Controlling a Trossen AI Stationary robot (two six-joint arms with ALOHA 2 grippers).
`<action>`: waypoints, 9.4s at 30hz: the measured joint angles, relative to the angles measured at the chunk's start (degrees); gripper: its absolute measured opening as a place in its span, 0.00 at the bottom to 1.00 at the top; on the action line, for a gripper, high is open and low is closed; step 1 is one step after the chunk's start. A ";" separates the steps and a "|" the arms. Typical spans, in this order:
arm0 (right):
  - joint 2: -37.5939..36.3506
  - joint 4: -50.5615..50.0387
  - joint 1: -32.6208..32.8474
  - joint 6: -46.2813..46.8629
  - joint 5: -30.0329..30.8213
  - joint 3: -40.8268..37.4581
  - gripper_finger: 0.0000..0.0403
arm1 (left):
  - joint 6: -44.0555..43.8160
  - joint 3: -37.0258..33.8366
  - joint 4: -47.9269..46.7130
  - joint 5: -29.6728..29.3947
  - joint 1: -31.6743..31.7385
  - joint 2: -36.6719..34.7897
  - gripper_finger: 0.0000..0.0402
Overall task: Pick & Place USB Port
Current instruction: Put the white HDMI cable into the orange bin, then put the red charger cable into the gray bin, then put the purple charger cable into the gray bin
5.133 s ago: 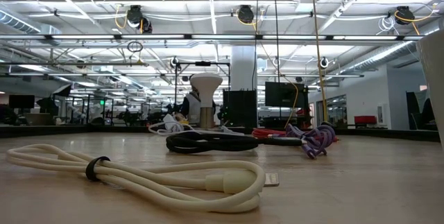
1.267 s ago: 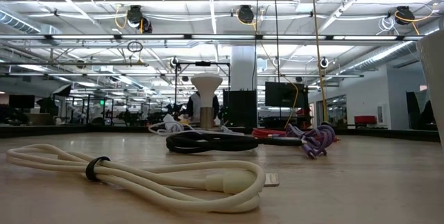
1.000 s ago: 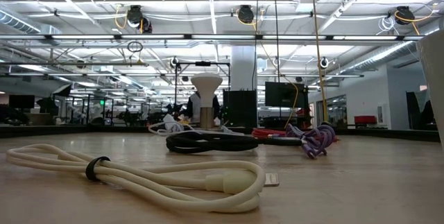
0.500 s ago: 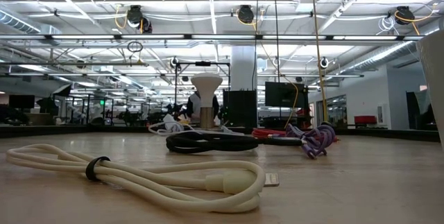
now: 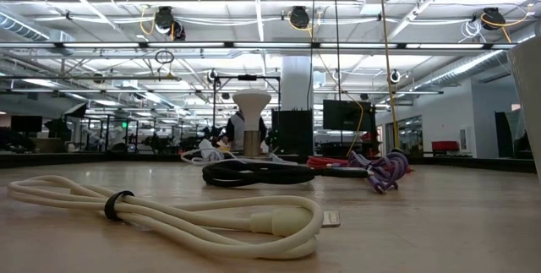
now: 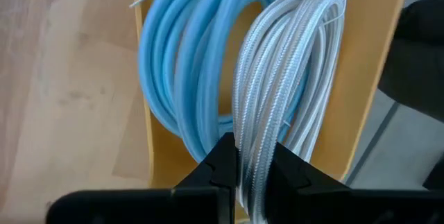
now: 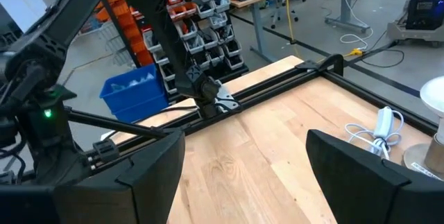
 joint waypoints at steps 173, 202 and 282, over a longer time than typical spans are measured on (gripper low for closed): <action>13.98 -9.66 -25.18 -4.11 -20.83 -28.77 0.73 | 31.09 13.51 -10.31 -37.66 34.10 -12.74 0.57; -9.37 -27.14 -9.74 9.39 -27.34 -23.98 0.05 | 33.23 13.51 -10.96 -38.58 33.48 -12.72 0.57; 15.32 -64.58 15.03 49.23 -5.88 9.34 0.30 | 40.13 13.49 -13.28 -40.00 33.94 -12.68 0.57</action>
